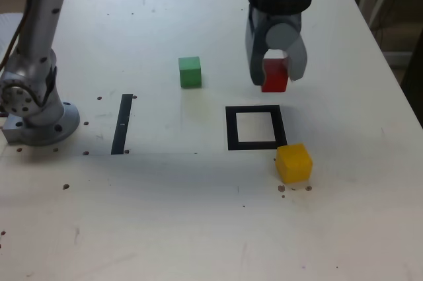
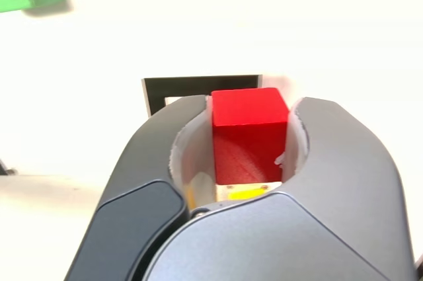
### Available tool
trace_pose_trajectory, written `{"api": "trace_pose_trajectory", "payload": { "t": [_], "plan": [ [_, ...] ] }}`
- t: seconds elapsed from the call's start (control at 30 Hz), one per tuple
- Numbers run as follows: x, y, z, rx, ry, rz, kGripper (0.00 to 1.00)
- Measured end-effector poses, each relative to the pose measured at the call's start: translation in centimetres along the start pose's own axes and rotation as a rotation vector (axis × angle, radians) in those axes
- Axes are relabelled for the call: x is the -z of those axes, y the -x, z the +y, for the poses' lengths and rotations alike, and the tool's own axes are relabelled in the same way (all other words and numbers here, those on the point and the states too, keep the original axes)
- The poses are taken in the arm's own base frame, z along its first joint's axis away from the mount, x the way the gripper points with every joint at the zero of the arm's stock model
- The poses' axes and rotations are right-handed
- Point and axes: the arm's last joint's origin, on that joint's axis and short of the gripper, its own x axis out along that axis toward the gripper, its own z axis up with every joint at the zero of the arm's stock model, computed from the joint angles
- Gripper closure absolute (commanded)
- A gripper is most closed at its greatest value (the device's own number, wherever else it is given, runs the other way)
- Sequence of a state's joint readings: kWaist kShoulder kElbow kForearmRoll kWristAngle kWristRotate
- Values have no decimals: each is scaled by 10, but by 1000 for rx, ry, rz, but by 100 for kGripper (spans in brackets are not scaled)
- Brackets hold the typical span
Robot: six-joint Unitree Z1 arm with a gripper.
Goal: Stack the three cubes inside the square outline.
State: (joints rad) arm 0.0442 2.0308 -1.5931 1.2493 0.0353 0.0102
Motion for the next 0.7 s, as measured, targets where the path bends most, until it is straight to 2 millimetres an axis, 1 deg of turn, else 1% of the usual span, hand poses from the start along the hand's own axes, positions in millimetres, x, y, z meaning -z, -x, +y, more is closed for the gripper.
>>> {"api": "trace_pose_trajectory", "payload": {
  "t": [0.07,0.13,0.17,0.3,0.43,0.5,0.7],
  "plan": [
    [7,-5,-7,8,-1,-3,75],
    [11,-5,-21,7,-16,-7,75],
    [12,-5,-22,7,-17,-4,75],
    [17,-13,-24,8,-18,19,75],
    [24,-23,-32,8,-41,15,75],
    [26,-30,-32,8,-41,20,75],
    [29,-39,-33,9,-41,19,75]
  ]
}}
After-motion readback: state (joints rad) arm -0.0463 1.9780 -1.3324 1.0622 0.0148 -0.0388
